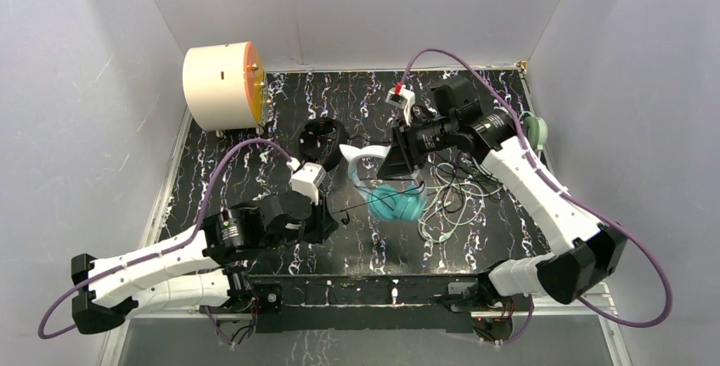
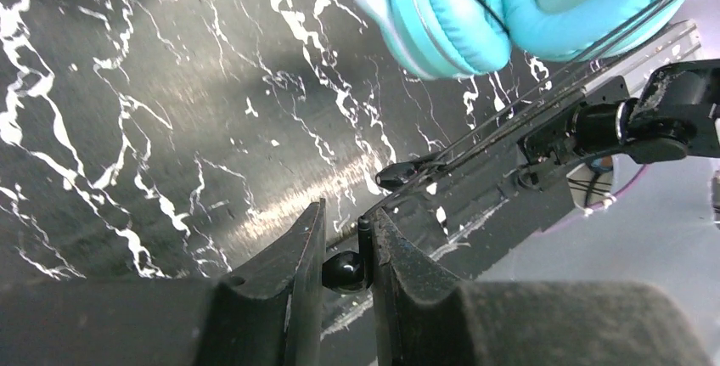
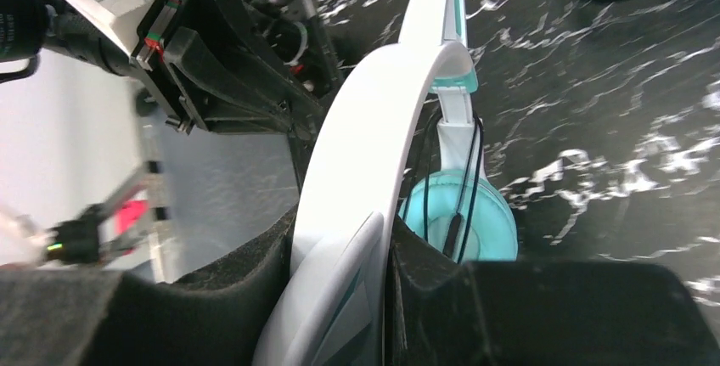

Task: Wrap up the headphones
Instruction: Place the headphones at the center of the board, then pick up the headphones from the center of the board.

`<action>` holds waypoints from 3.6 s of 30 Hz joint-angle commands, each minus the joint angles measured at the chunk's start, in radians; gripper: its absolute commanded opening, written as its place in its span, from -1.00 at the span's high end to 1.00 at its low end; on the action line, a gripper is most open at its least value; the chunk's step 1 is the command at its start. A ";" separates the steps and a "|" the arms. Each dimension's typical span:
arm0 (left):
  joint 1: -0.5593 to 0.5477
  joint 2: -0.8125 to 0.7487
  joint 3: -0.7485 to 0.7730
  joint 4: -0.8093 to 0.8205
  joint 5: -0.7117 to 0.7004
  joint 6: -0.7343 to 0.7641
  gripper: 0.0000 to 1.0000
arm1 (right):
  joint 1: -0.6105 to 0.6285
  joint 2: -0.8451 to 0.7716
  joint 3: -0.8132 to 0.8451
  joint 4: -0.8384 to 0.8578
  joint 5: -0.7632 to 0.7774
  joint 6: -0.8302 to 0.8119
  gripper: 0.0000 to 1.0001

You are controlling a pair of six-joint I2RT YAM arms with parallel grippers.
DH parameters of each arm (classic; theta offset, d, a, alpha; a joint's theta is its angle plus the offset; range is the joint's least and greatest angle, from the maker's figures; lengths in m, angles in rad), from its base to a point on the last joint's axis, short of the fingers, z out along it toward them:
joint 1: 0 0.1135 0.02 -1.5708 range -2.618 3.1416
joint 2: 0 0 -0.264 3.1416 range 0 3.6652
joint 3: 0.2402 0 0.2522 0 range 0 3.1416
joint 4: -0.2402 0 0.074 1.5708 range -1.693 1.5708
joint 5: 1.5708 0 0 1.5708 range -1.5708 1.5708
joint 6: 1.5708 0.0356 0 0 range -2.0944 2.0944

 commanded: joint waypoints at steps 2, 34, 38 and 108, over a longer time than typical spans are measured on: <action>-0.003 -0.034 -0.055 -0.175 0.066 -0.119 1.00 | -0.085 0.055 -0.156 0.180 -0.475 0.106 1.00; 0.281 0.431 -0.202 0.047 0.297 -0.102 1.00 | -0.119 0.525 -0.328 0.396 -0.489 0.028 0.90; 0.288 0.469 -0.185 0.049 0.295 -0.096 0.97 | -0.121 0.562 -0.308 0.399 -0.447 0.023 0.72; 0.583 0.662 0.532 -0.088 0.269 0.292 -0.96 | -0.048 -0.007 -0.697 0.652 0.146 0.421 -0.70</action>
